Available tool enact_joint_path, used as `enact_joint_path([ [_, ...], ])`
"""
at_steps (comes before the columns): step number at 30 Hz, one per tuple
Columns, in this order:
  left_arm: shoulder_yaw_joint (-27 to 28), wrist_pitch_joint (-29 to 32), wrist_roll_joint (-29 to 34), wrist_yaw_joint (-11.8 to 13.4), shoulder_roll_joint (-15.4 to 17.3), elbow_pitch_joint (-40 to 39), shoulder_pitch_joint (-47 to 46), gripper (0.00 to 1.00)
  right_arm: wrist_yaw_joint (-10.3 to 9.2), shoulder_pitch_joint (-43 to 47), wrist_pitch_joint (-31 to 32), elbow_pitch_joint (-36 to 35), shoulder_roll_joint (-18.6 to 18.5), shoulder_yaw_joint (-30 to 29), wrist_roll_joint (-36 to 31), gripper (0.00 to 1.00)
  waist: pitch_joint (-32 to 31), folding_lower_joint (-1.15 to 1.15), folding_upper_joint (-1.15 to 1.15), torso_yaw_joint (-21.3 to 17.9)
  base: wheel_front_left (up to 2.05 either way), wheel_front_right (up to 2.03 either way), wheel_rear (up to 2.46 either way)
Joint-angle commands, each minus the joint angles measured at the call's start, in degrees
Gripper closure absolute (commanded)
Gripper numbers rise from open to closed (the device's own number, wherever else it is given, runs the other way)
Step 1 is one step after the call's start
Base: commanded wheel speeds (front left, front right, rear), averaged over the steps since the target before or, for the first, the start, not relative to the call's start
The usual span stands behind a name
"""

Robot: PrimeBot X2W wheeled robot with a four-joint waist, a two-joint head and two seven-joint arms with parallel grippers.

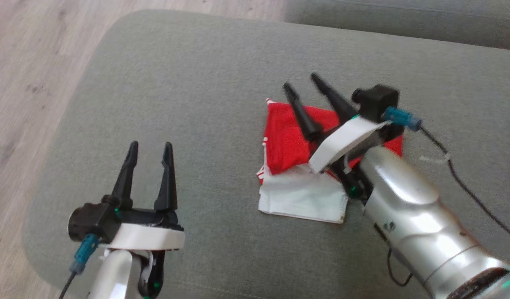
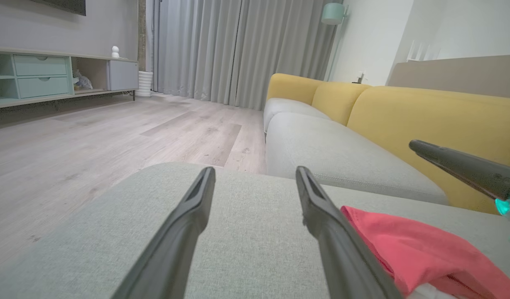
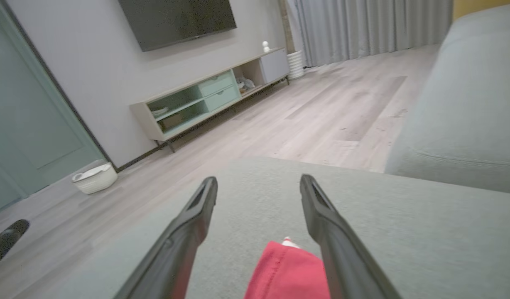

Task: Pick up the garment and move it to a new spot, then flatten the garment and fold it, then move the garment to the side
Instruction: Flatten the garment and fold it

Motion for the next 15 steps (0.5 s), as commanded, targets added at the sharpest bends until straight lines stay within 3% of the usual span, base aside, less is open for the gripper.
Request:
enact_joint_path([
  [1, 2.19, -0.28, 0.45, 0.06, 0.2, -2.04, -1.54, 0.0, -0.05, -1.33, -0.76, -0.98, 1.15, -0.46, -1.03, 0.0, -0.86, 0.0, 0.0, -1.21, 0.0, 0.0, 0.0],
  [7, 4.05, -0.28, 1.52, -0.22, 0.2, -2.8, -0.5, 0.0, -0.05, -0.45, -1.09, -0.07, 1.15, -13.59, -14.48, 0.0, -2.3, 0.0, 0.0, -5.24, 0.0, 0.0, 0.0],
  [15, 6.1, -0.28, 2.1, -0.63, 0.2, -3.55, 0.13, 0.0, -0.05, 13.43, -1.11, -14.67, 1.15, -30.35, -32.72, 0.0, -2.79, 0.0, 0.0, -9.9, 0.0, 0.0, 0.0],
])
